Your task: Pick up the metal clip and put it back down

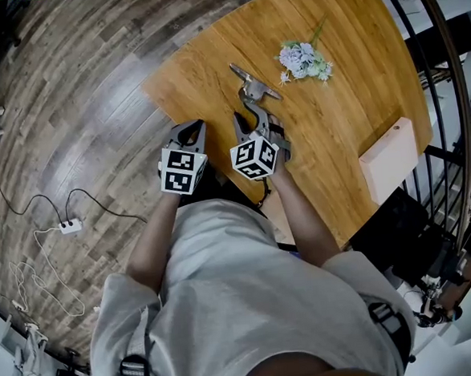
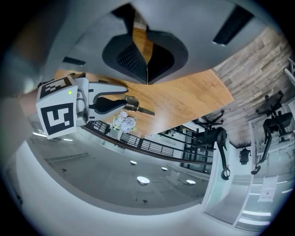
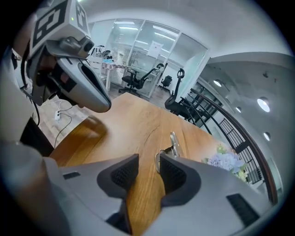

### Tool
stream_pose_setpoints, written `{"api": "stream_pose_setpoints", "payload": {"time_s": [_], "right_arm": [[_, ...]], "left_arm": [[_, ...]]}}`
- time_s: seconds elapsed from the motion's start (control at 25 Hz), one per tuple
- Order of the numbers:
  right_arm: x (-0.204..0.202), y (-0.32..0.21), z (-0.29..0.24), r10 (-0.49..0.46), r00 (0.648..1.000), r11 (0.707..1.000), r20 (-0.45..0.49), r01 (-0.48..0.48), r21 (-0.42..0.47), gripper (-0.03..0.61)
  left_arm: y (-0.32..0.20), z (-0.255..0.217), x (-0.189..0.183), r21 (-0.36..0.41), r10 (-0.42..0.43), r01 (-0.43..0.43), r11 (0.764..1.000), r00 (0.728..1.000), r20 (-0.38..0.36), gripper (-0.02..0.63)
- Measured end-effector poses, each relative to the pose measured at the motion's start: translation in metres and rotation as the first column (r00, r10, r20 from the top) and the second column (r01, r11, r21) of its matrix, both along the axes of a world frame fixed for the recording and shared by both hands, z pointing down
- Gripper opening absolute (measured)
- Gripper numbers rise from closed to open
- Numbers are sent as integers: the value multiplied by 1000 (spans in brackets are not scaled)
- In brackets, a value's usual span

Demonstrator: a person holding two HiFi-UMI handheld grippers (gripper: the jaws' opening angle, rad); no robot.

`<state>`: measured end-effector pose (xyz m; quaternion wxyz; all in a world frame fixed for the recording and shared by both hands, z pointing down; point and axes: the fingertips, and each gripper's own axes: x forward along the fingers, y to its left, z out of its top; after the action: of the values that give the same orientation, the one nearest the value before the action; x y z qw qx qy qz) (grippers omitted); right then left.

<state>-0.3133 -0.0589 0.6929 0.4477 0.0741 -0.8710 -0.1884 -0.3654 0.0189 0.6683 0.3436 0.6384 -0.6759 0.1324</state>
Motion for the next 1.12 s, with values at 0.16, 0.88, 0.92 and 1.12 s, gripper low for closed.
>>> {"api": "stream_pose_setpoints", "payload": {"time_s": [0.16, 0.88, 0.92, 1.12], "right_arm": [[11, 4, 1, 11, 1000, 999, 5, -11, -37, 155], [114, -12, -63, 431, 874, 877, 226, -346, -332, 28], [123, -15, -67, 454, 860, 867, 233, -366, -338, 28], [168, -28, -82, 554, 788, 820, 269, -462, -337, 27]], "left_arm": [[-2, 1, 10, -8, 14, -14, 1000, 1000, -1, 25], [-45, -21, 108, 10, 164, -164, 986, 986, -15, 25], [-46, -24, 116, 12, 176, -176, 984, 984, -12, 25], [-63, -38, 152, 41, 256, -256, 966, 967, 3, 25]]}}
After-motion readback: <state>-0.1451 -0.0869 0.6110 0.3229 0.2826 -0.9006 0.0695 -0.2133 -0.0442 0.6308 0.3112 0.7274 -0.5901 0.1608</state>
